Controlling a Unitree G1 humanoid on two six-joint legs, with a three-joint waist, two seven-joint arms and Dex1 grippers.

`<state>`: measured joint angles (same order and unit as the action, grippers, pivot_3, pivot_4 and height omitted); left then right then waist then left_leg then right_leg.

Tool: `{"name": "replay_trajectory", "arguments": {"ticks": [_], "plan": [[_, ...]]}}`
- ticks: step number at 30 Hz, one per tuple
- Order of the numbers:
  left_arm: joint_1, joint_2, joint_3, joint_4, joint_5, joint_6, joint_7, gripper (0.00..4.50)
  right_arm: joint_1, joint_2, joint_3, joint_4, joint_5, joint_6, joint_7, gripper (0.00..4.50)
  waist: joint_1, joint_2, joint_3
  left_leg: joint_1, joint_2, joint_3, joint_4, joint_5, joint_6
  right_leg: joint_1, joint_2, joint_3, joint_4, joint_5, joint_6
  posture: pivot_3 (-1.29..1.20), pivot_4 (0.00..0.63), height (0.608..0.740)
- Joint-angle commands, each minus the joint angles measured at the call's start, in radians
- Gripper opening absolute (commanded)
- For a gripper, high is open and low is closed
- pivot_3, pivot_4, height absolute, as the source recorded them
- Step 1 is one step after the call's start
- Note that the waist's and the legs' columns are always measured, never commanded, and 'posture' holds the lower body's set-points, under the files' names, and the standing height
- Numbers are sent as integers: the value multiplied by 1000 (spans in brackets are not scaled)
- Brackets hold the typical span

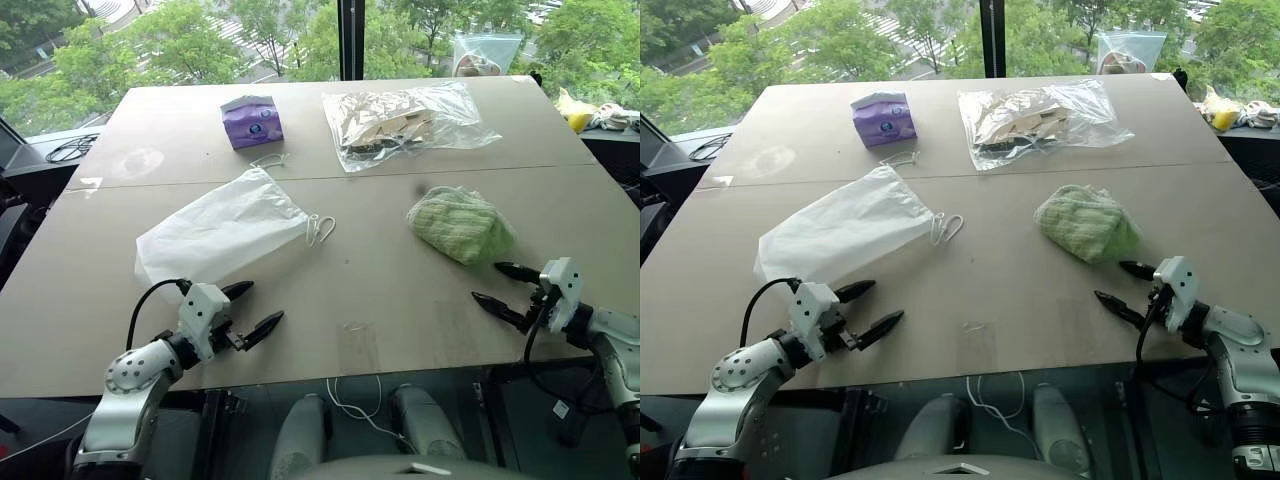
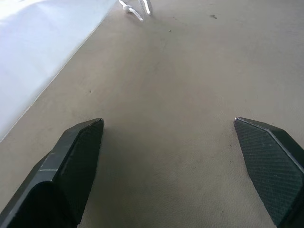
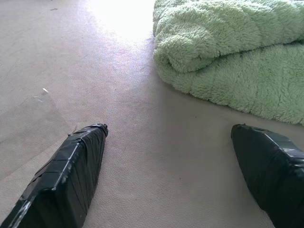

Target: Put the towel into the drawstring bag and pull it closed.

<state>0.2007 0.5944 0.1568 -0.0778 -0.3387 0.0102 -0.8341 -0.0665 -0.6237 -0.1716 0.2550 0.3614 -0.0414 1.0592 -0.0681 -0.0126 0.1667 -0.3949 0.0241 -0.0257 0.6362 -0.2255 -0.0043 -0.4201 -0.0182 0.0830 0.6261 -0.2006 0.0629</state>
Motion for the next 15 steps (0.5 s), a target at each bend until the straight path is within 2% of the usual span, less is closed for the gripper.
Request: {"name": "replay_trajectory", "arguments": {"ticks": [1,15], "plan": [[31,10,-10,22,22,14,-10,4500,6,-1,-12,-33,18,-1,6,4466,0,0,0,0,0,0,0,0,0,0,0,0,0,0,0,0,150,740],[56,1,-10,1,15,21,-1,4500,9,-2,-15,-38,24,-11,14,4466,0,0,0,0,0,0,0,0,0,0,0,0,0,0,0,0,150,740]]}}
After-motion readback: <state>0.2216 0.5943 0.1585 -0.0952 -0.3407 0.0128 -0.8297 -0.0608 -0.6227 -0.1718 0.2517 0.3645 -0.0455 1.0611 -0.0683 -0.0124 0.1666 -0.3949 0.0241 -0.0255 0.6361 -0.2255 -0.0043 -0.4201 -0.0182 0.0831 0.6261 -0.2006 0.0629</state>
